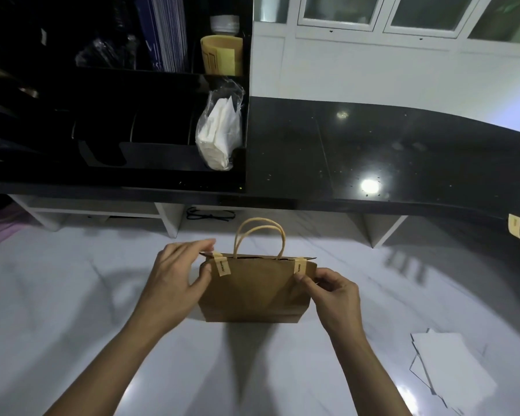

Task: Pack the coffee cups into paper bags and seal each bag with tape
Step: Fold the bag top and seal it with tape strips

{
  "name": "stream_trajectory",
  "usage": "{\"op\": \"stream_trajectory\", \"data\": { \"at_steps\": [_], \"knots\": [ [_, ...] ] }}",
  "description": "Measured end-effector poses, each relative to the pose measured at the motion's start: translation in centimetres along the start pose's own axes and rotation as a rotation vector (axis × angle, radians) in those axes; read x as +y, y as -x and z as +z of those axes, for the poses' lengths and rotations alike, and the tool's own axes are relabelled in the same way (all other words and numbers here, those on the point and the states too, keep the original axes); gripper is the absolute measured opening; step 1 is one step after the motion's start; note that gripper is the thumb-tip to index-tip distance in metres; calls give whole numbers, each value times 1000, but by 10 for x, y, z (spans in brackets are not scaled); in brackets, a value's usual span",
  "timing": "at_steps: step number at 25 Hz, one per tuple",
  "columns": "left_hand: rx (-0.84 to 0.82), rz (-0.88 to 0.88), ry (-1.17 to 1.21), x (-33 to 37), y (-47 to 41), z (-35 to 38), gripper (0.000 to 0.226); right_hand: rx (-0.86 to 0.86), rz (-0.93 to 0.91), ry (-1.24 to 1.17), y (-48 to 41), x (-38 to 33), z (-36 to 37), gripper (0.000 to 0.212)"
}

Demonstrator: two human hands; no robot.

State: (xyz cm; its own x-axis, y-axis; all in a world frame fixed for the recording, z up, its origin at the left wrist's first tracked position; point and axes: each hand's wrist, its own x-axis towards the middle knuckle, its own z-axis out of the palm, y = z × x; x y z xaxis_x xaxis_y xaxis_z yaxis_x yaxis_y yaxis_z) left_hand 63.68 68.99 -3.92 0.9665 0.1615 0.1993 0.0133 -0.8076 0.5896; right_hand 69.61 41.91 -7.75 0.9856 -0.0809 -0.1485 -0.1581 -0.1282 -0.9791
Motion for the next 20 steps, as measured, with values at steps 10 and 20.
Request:
{"op": "stream_trajectory", "data": {
  "at_steps": [10, 20],
  "knots": [
    [-44, -4, -21, -5, -14, 9, 20, 17, -15, 18, 1, 3, 1, 6],
    [-56, -8, -60, -11, -11, 14, 22, 13, -6, 18, 0, 5, 1, 5]
  ]
}}
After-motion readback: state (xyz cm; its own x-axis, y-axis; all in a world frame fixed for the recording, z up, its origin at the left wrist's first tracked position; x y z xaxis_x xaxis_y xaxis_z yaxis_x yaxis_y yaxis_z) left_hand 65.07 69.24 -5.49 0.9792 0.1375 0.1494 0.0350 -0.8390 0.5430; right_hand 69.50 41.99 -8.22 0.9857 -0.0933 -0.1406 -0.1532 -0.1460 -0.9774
